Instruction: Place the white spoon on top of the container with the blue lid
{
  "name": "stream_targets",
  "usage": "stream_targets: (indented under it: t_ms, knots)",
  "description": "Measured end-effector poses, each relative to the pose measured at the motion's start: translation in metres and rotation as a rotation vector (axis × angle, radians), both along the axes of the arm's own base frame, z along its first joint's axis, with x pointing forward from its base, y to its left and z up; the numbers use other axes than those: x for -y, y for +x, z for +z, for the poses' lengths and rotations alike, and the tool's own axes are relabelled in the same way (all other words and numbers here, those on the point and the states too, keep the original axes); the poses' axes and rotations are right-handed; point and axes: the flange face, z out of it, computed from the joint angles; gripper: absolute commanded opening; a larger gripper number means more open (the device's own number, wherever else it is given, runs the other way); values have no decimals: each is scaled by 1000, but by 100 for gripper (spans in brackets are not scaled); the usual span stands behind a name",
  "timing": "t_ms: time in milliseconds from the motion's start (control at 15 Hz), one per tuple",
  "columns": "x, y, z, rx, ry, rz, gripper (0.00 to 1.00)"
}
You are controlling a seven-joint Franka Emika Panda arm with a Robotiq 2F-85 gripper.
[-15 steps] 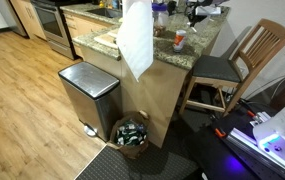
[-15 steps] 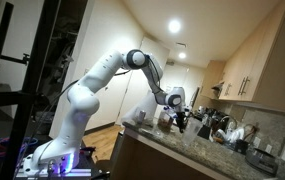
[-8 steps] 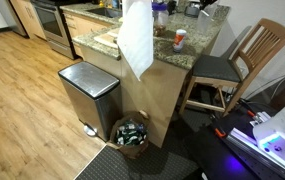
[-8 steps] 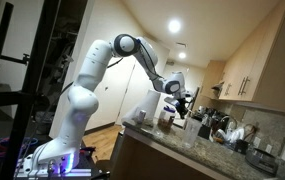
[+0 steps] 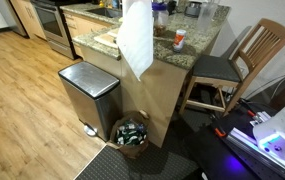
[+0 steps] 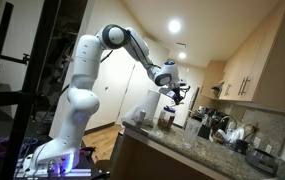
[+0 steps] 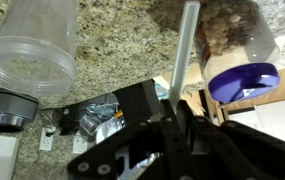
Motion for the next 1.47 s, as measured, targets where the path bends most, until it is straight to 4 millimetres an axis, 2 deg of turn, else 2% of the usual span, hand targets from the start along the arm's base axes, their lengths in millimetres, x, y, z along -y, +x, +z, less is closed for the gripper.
stream_targets:
  t_ms: [133, 333, 467, 600, 733, 867, 1000, 1267, 1467]
  knots:
    - [-4, -4, 6, 12, 6, 5, 2]
    - [-3, -2, 2, 2, 0, 7, 0]
    - [-16, 0, 7, 8, -12, 41, 0]
    - [-41, 6, 28, 17, -21, 105, 0]
    - [-64, 12, 59, 1, -25, 158, 0]
    - [-79, 18, 90, -51, -28, 174, 0]
    - [-85, 24, 109, -65, -24, 176, 2]
    - [-87, 25, 104, -76, -22, 176, 0]
    - [-92, 44, 73, -136, -25, 162, 0]
